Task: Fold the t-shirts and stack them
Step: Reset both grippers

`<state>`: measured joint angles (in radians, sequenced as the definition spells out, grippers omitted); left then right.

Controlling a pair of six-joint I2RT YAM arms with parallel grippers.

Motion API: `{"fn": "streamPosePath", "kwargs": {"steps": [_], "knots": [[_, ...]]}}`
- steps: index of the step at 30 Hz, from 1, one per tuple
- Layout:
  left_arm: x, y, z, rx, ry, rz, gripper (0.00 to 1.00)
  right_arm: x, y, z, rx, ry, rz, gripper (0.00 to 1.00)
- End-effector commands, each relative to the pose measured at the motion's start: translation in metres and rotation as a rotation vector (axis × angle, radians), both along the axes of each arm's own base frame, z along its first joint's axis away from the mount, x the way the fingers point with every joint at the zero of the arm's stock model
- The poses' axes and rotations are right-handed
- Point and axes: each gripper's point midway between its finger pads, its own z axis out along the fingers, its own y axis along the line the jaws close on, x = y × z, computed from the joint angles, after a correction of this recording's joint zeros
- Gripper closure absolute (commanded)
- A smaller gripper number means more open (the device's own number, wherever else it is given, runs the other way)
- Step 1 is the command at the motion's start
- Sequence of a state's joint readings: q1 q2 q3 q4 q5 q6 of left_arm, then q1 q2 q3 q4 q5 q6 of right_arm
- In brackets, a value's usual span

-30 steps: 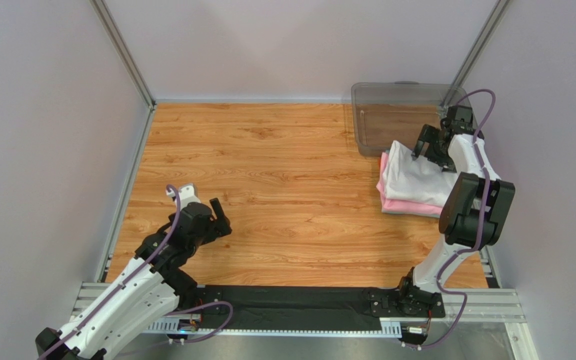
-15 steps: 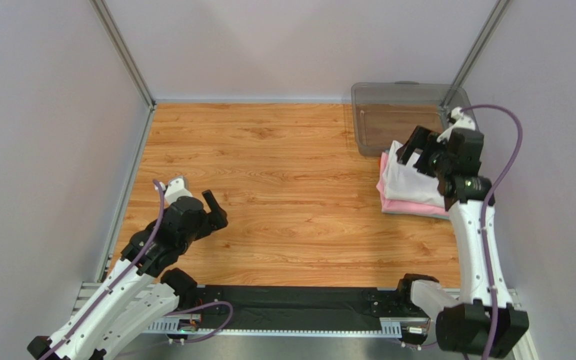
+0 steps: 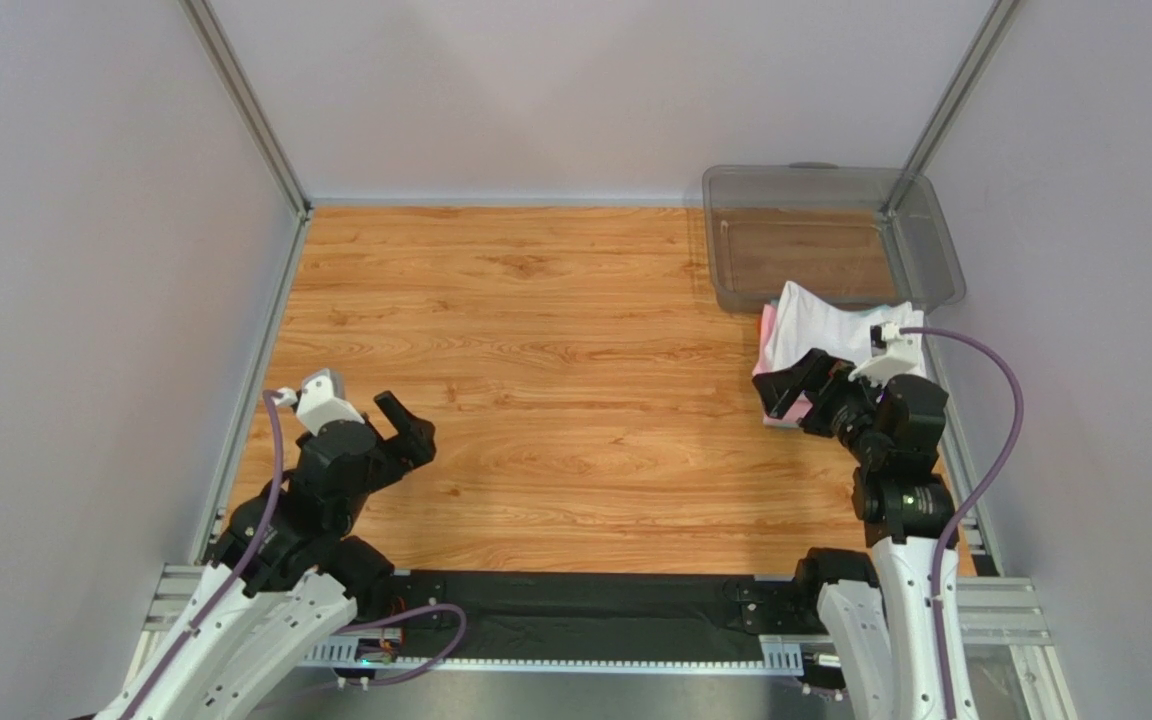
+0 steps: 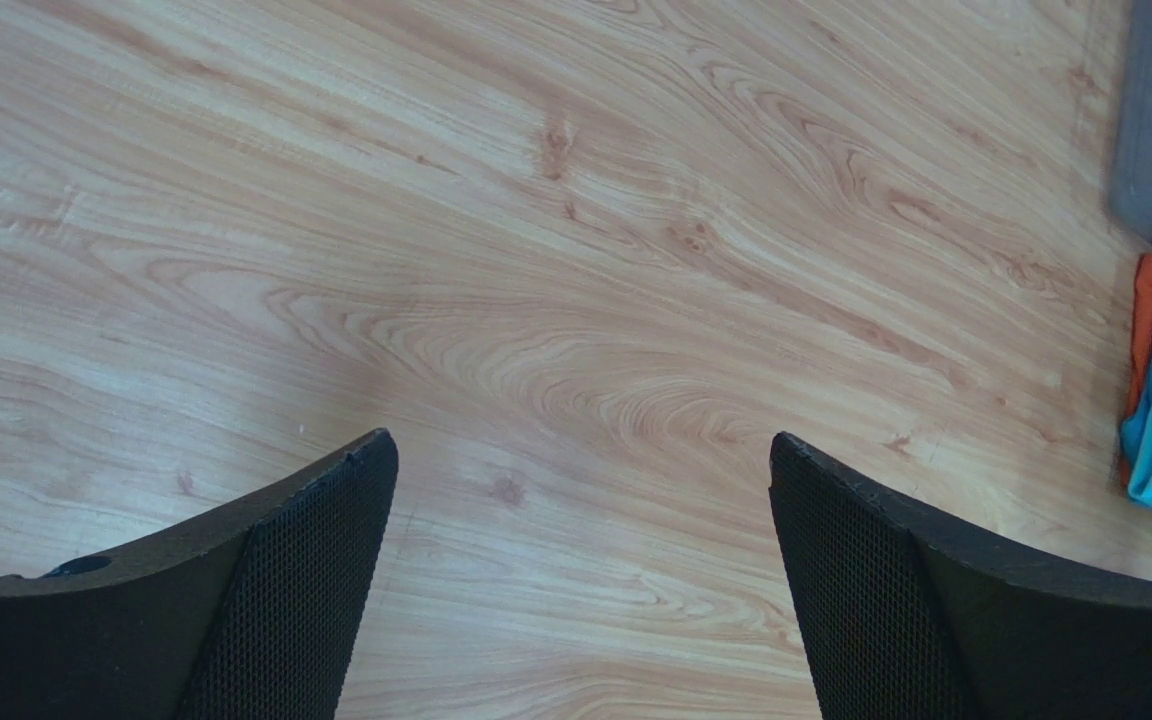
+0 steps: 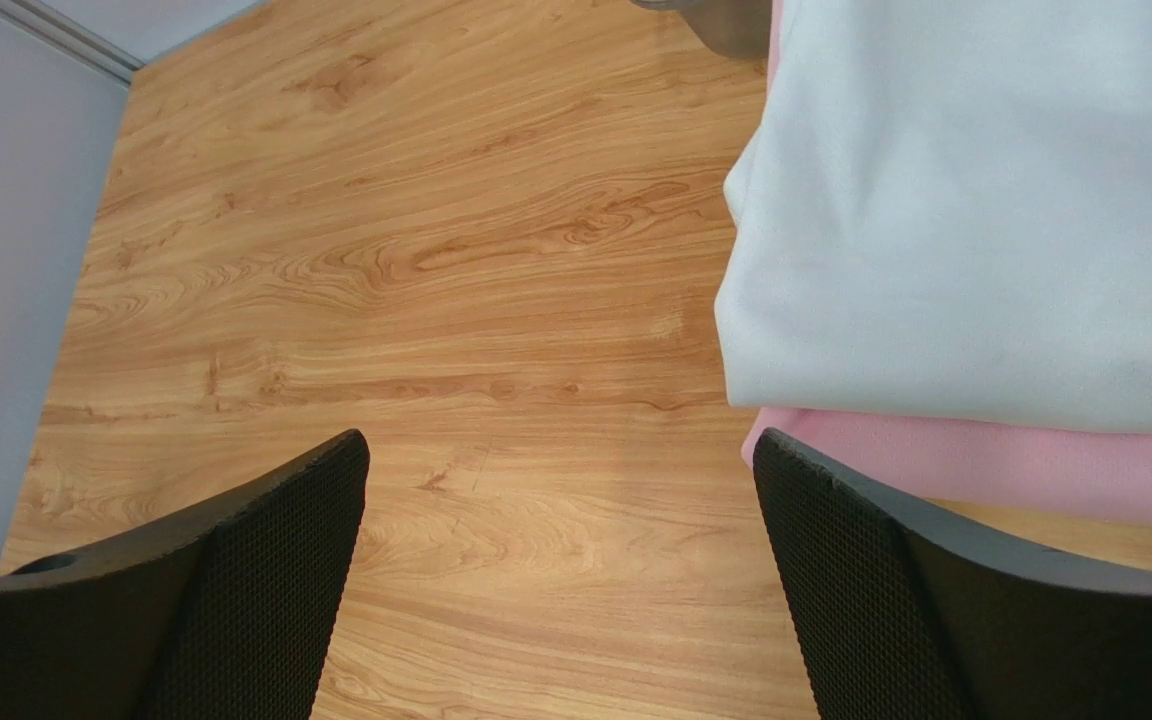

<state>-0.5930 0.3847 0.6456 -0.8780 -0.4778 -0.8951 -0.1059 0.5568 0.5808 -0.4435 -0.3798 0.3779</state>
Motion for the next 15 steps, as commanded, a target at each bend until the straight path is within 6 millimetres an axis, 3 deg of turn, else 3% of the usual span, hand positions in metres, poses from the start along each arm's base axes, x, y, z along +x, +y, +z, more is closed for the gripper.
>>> {"fn": "streamPosePath", "kwargs": {"steps": [1,15], "knots": [[0.0032,0.0034,0.0057,-0.038,-0.061,0.033,0.00,0.0003,0.0051,0.0077,0.005,-0.052,0.031,0.00],[0.0086,-0.0034,-0.0031,-0.052,-0.108,0.003,0.00,-0.0003,0.0005,0.0032,-0.013,-0.047,0.009,0.00]]}}
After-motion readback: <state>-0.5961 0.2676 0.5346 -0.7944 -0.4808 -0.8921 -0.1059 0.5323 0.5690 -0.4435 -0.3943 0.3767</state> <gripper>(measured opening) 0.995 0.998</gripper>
